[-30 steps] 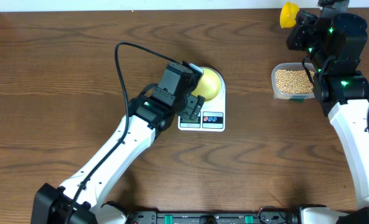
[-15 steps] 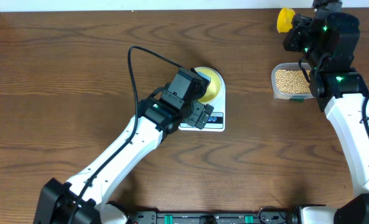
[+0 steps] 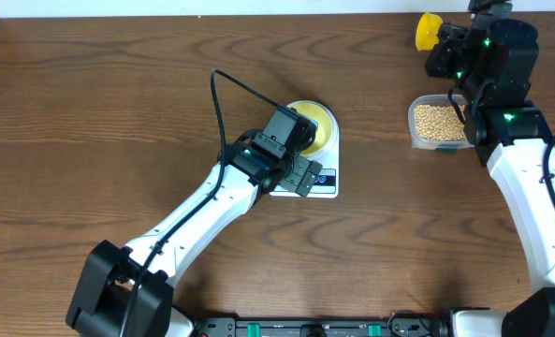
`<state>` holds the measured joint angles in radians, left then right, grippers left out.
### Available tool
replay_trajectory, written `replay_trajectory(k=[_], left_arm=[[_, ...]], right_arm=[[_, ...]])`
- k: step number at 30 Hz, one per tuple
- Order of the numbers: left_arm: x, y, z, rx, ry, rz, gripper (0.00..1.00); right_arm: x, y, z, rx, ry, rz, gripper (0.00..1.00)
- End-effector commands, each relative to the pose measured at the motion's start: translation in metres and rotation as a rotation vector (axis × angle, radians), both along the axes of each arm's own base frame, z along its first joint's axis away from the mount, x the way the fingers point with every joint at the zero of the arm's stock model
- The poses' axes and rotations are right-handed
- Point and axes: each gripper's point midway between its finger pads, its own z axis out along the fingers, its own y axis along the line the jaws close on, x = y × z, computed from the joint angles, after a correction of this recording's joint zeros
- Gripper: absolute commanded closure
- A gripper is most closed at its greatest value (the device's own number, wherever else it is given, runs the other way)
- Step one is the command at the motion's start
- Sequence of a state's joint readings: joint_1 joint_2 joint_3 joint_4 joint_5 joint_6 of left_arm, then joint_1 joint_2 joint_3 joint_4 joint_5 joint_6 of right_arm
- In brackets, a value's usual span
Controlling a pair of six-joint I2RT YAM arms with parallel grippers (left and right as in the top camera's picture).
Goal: Scoop item into bowl and weigh 50g on scale
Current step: 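Lower the left gripper toward the scale's front buttons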
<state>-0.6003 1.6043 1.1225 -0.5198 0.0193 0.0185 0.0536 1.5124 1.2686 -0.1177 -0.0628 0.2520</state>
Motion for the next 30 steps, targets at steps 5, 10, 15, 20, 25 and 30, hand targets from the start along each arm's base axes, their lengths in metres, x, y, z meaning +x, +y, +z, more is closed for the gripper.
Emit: replay_trajectory(k=[5,10,15,20,25,30], left_arm=[[-0.002,0.000,-0.003,-0.005,0.016,0.046,0.01],[-0.004,0.004,-0.003,0.058,-0.014,0.068,0.01],[-0.006,0.002,-0.003,0.121,-0.059,0.065,0.00],[-0.011,-0.005,-0.010,0.135,-0.047,0.041,0.01],[-0.012,-0.005,-0.024,0.149,-0.015,0.071,0.01],[-0.009,0.000,-0.033,0.172,-0.010,0.113,0.01]], right_arm=[[0.002,0.000,0.004,-0.013,-0.011,0.002,0.99],[0.002,0.000,0.005,-0.013,-0.015,0.002,0.99],[0.002,0.000,0.005,-0.013,-0.015,0.002,0.99],[0.002,0.000,0.005,-0.012,-0.015,0.005,0.99],[0.002,0.000,0.005,-0.012,-0.014,0.005,0.99],[0.002,0.000,0.005,-0.012,-0.014,0.005,0.99]])
